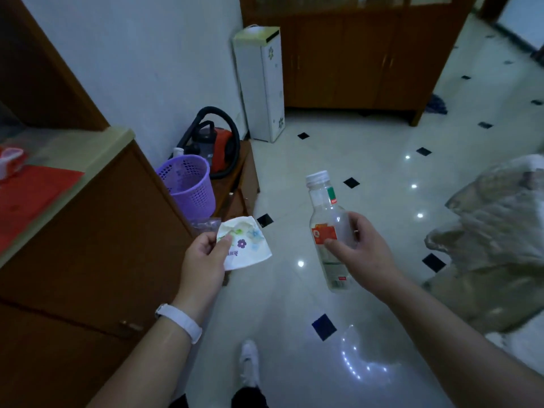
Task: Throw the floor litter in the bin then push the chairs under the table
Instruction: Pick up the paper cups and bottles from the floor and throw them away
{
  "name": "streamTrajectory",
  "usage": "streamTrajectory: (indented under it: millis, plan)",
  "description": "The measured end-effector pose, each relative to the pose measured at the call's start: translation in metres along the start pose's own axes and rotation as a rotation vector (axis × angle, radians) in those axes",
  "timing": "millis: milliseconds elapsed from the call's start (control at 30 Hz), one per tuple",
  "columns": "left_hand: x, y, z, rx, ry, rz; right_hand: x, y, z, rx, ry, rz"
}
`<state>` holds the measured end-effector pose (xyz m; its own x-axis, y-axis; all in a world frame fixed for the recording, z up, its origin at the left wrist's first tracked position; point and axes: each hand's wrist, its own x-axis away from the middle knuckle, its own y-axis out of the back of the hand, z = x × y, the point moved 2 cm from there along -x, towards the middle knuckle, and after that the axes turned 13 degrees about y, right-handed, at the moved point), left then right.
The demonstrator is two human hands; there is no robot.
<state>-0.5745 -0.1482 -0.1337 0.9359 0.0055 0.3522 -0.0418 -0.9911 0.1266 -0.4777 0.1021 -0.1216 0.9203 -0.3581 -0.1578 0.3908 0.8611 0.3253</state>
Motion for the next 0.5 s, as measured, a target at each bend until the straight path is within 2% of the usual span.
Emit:
streamTrajectory:
  millis: [200,367,500]
  plan:
    - [-0.123,-0.025,-0.04,0.009,-0.05,0.17,-0.088,-0.018,0.003,0.167,-0.008,-0.164]
    - [-0.212,-0.044,-0.082,-0.038,-0.066,0.257,-0.153,-0.028,0.018,0.295,0.009,-0.222]
    - [-0.262,-0.073,-0.103,-0.084,-0.094,0.343,-0.184,-0.027,0.009,0.332,-0.054,-0.276]
